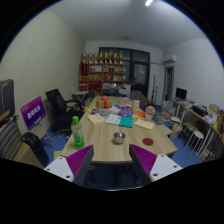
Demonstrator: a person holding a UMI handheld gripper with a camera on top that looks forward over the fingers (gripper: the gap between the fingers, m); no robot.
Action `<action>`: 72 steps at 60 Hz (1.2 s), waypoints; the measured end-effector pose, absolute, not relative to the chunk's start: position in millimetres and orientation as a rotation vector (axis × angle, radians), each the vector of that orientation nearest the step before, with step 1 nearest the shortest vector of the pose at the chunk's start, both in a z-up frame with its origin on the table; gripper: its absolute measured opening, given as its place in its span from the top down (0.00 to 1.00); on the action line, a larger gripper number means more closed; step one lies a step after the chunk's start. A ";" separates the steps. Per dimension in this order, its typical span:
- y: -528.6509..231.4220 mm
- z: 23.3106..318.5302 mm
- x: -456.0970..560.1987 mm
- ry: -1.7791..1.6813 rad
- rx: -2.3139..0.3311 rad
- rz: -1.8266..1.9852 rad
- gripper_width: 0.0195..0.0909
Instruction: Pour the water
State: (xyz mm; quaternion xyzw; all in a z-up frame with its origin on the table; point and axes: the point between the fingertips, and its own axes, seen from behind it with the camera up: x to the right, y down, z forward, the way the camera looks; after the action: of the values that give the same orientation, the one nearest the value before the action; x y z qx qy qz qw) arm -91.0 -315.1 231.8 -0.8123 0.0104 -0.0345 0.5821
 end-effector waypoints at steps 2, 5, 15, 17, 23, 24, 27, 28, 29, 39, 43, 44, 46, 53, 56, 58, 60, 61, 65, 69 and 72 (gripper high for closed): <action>-315.6 232.1 -102.3 0.025 -1.894 -0.069 0.13; -311.6 223.3 -97.4 0.022 -1.907 -0.051 0.13; -286.0 200.7 -143.2 -0.002 -1.906 -0.039 0.13; -277.8 193.8 -153.0 -0.009 -1.903 -0.029 0.13; -243.6 167.7 -180.4 -0.056 -1.881 0.017 0.13; -236.9 163.2 -186.0 -0.064 -1.877 0.022 0.13; -213.1 148.2 -202.7 -0.092 -1.877 0.052 0.13; -206.3 142.3 -210.3 -0.102 -1.876 0.069 0.13; -199.0 136.6 -217.1 -0.111 -1.873 0.086 0.13; -114.0 95.3 -256.4 -0.183 -1.826 0.074 0.13; -81.1 87.1 -262.9 -0.176 -1.805 0.076 0.13; -74.1 85.6 -264.8 -0.170 -1.800 0.077 0.13; -60.3 83.3 -267.5 -0.155 -1.791 0.073 0.13; -19.2 83.3 -272.7 -0.113 -1.750 0.064 0.15; -7.9 86.6 -276.8 -0.095 -1.732 0.085 0.30; 0.6 81.6 -273.1 -0.095 -1.735 0.084 0.52; 2.7 82.5 -272.7 -0.090 -1.721 0.083 0.54; 3.3 82.7 -271.3 -0.088 -1.715 0.076 0.54; 6.1 81.3 -271.7 -0.100 -1.696 0.064 0.56; 7.6 80.6 -271.9 -0.121 -1.702 0.056 0.60; 8.7 79.3 -274.3 -0.135 -1.718 0.070 0.63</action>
State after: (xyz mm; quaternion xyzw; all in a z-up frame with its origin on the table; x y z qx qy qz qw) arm -274.3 8.7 79.3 -0.7564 -0.0593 0.0307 0.6506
